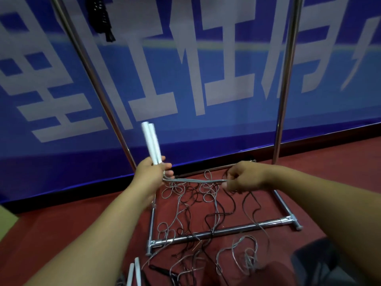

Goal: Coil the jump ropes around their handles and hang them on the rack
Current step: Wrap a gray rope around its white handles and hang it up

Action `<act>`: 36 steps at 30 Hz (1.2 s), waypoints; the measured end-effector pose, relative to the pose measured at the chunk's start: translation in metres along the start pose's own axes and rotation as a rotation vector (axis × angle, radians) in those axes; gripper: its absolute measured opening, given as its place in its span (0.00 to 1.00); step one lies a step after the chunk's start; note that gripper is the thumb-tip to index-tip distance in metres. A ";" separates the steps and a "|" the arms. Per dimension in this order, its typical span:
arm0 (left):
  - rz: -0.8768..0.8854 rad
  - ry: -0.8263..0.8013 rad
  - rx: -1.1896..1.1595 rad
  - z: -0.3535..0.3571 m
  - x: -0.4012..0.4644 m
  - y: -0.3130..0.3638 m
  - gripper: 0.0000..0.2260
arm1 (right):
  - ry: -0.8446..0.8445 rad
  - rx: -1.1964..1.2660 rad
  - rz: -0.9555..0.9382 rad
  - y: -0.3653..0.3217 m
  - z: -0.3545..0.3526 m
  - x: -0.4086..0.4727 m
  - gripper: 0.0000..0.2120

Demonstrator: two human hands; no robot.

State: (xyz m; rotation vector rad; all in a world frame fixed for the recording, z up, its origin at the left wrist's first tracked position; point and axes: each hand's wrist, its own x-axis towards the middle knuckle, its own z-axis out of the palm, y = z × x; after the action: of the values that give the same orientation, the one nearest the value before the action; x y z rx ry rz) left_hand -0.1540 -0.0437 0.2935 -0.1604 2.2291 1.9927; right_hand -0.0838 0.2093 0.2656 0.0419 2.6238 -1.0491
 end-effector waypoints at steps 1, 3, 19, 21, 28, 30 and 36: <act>0.072 -0.017 0.184 -0.005 -0.002 -0.002 0.11 | 0.031 -0.041 0.008 0.003 -0.001 0.000 0.17; 0.148 -0.103 0.433 -0.014 -0.008 -0.005 0.10 | 0.087 -0.118 0.006 0.005 -0.005 0.000 0.19; -0.111 -0.571 0.452 -0.028 -0.049 -0.008 0.11 | 0.228 0.492 -0.082 -0.015 -0.027 -0.020 0.23; -0.148 -0.604 0.362 -0.018 -0.057 -0.003 0.11 | 0.338 0.534 -0.042 -0.021 -0.017 -0.013 0.21; -0.103 -0.626 0.344 0.009 -0.080 -0.002 0.16 | 0.389 0.709 -0.039 -0.047 0.008 -0.002 0.17; -0.058 -0.607 0.386 0.011 -0.083 -0.002 0.15 | 0.383 0.792 -0.029 -0.053 0.009 -0.003 0.17; -0.027 -0.633 0.474 0.011 -0.089 -0.002 0.11 | 0.473 0.627 -0.084 -0.058 0.017 -0.004 0.17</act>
State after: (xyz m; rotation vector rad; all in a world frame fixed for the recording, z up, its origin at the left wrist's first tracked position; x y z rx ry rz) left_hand -0.0655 -0.0343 0.3062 0.4275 2.1443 1.2005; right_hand -0.0839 0.1560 0.2936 0.3605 2.5646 -2.0670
